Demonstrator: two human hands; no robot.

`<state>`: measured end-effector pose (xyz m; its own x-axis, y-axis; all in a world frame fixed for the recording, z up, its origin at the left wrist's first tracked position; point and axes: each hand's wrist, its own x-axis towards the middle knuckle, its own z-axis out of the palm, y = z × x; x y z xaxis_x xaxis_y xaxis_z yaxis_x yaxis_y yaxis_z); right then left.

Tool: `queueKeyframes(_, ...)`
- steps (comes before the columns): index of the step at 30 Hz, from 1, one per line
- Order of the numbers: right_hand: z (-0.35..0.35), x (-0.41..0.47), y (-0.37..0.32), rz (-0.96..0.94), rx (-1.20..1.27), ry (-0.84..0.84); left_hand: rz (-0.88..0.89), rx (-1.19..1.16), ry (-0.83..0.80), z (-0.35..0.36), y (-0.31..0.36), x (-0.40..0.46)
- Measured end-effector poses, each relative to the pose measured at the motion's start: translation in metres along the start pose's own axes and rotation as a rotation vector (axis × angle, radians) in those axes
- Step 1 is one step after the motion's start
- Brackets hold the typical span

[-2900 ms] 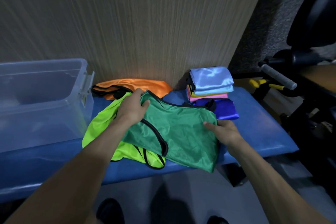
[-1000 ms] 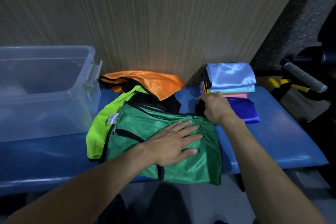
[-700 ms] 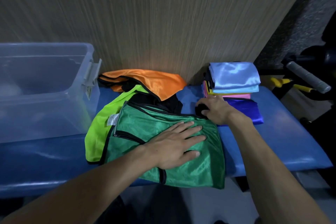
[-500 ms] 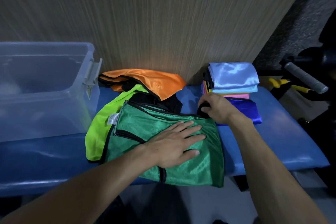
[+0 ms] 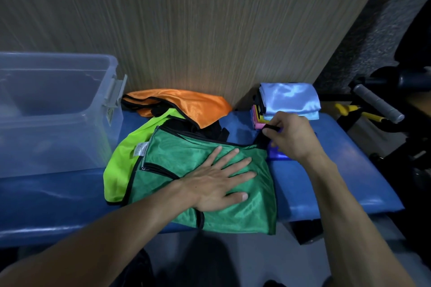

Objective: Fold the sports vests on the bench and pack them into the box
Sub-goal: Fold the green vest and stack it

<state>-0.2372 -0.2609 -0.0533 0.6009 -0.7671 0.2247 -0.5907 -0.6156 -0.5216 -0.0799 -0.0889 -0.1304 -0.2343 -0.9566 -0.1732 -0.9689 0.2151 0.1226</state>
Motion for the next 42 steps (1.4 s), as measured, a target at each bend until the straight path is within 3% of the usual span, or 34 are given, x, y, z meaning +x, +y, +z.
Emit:
queueKeyframes(4,-0.002,-0.025,-0.013,-0.201,-0.095,-0.036,-0.012,-0.033,0.009,-0.004,0.0,0.002)
queueKeyframes(10,0.028,-0.056,-0.011,-0.405,-0.291,-0.324,-0.015,-0.034,0.027,-0.005,0.0,0.003)
queueKeyframes(16,0.031,-0.065,0.003,-0.401,-0.32,-0.364,0.013,-0.103,0.027,-0.021,-0.004,0.004)
queueKeyframes(18,0.03,-0.067,0.004,-0.37,-0.313,-0.372,0.02,-0.156,0.196,-0.038,-0.01,0.007)
queueKeyframes(21,0.029,-0.069,-0.001,-0.336,-0.302,-0.346,-0.236,-0.168,0.513,-0.066,-0.03,0.016)
queueKeyframes(22,0.029,-0.068,-0.003,-0.339,-0.313,-0.337,-0.352,-0.144,0.515,-0.073,-0.038,0.019)
queueKeyframes(24,0.032,-0.065,-0.007,-0.333,-0.392,-0.327,-0.481,-0.07,0.363,-0.078,-0.047,0.021)
queueKeyframes(27,0.033,-0.058,-0.015,-0.282,-0.568,-0.322,-0.407,-0.002,0.218,-0.072,-0.046,0.024)
queueKeyframes(32,0.037,-0.045,-0.021,-0.258,-0.62,-0.262,-0.258,0.027,0.354,-0.065,-0.048,0.017)
queueKeyframes(37,0.042,-0.039,-0.019,-0.318,-0.677,-0.269,-0.094,-0.019,0.332,-0.047,-0.061,-0.003)
queueKeyframes(42,0.046,-0.038,-0.018,-0.337,-0.669,-0.285,-0.111,-0.102,0.327,-0.047,-0.069,-0.015)
